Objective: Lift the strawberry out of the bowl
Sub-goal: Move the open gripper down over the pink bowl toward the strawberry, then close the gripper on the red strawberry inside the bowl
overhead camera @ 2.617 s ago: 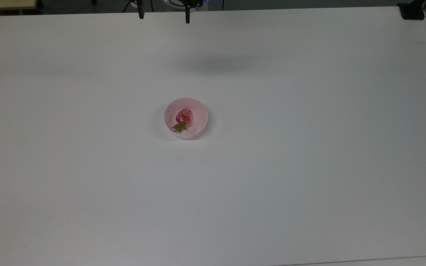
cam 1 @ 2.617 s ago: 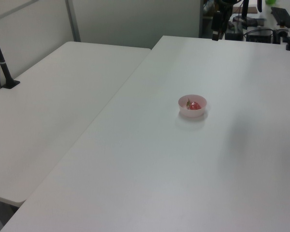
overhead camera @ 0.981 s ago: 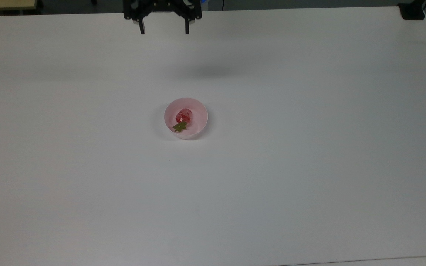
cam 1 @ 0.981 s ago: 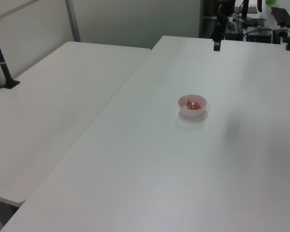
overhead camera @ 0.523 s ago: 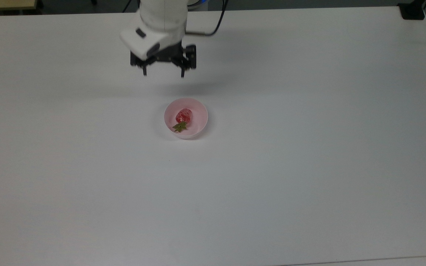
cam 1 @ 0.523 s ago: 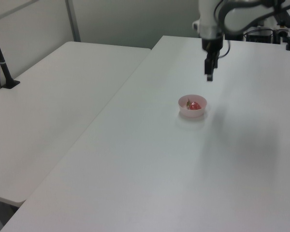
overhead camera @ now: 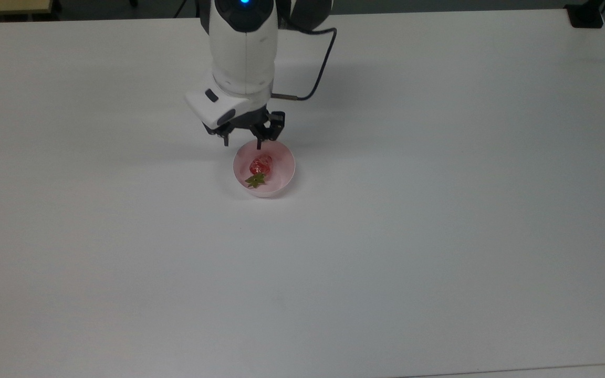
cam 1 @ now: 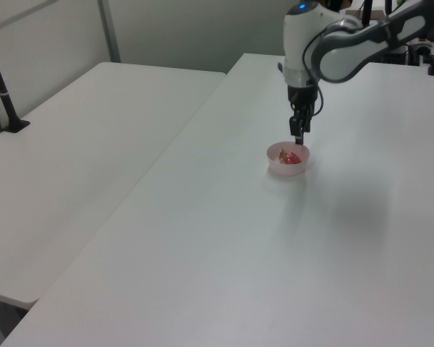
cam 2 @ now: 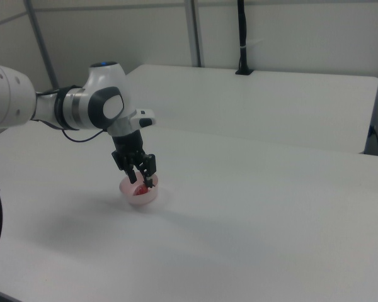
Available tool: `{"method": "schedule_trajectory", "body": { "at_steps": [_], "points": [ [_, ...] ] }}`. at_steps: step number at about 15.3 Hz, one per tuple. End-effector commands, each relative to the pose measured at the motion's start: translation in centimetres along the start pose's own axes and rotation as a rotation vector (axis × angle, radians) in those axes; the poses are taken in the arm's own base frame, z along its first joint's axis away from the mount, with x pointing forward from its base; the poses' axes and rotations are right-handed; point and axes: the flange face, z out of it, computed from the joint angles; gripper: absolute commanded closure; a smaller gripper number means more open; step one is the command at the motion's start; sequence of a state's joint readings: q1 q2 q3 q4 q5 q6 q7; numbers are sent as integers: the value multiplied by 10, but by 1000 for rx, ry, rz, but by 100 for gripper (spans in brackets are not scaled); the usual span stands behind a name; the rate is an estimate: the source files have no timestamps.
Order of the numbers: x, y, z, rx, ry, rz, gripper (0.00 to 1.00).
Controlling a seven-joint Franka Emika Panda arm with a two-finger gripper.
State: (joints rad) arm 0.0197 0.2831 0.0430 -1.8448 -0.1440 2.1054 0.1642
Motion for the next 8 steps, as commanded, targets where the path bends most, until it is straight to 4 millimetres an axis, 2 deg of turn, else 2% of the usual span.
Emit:
{"method": "schedule_trajectory", "body": {
  "at_steps": [1,3,8],
  "points": [
    [10,-23,17,14,43,50,38],
    [12,-34,22,22,47,50,38],
    [18,-39,47,26,36,50,39]
  ]
}}
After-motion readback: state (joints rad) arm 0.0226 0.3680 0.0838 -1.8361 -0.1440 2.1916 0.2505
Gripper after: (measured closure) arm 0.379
